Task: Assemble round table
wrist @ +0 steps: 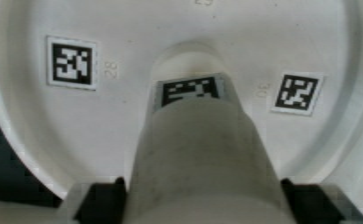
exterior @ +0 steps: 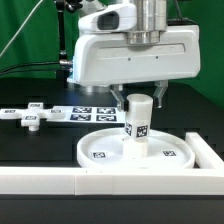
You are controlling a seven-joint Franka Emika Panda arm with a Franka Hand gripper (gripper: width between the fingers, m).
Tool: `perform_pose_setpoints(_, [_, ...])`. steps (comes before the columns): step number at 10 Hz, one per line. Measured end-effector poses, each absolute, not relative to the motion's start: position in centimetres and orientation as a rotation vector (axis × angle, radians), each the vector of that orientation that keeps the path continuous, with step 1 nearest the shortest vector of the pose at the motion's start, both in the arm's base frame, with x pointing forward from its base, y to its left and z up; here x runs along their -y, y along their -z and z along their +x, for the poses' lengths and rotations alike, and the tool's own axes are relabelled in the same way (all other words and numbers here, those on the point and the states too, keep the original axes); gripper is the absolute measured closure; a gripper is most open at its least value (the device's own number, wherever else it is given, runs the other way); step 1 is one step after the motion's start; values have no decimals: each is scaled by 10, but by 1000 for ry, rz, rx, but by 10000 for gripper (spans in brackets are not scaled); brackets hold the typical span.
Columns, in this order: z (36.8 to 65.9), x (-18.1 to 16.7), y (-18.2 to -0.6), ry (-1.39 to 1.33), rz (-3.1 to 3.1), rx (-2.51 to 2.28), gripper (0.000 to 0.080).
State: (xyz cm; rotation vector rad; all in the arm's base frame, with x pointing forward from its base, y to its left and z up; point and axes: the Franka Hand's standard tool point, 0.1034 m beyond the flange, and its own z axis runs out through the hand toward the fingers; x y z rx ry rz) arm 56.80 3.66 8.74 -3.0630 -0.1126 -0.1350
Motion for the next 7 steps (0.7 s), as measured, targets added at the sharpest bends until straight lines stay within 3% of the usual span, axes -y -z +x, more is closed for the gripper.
perform_pose_setpoints(7, [564,-34,-85,135,-2846,-994,385])
